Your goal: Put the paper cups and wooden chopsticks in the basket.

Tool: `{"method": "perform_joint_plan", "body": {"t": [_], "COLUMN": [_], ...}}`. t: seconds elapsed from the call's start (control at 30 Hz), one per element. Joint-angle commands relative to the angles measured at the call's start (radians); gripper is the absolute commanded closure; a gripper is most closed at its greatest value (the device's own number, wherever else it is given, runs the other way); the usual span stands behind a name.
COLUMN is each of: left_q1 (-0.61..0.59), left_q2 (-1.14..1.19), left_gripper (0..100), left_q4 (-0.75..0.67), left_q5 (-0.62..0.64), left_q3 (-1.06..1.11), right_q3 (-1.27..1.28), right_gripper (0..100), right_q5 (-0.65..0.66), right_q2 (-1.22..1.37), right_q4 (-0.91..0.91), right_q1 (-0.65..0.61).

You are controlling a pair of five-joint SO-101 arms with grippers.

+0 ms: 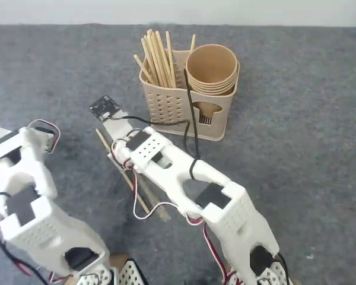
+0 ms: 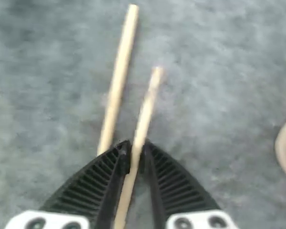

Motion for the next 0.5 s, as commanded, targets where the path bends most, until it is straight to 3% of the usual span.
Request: {"method": "perform_joint_plan", "body": {"t": [0.0, 0.3, 0.47], "left_q1": [-0.003, 0.028, 0.074], "left_q2": [-0.011, -0.012, -0.015], "left_gripper": [74, 74, 78], "left_q4": [-0.014, -0.014, -0.02], "left_q5": [0.009, 0.002, -0.077], "left_q3": [-0.042, -0.041, -0.036], "right_q3": [-0.025, -0.011, 0.135], "right_gripper": [99.1, 99.1, 99.1], "right_q5": [-0.061, -0.068, -0.066], "right_q2": [-0.087, -0.44, -0.704], "right_q4": [0.084, 0.414, 0.449], "right_q1": [-0.004, -0.001, -0.002]}}
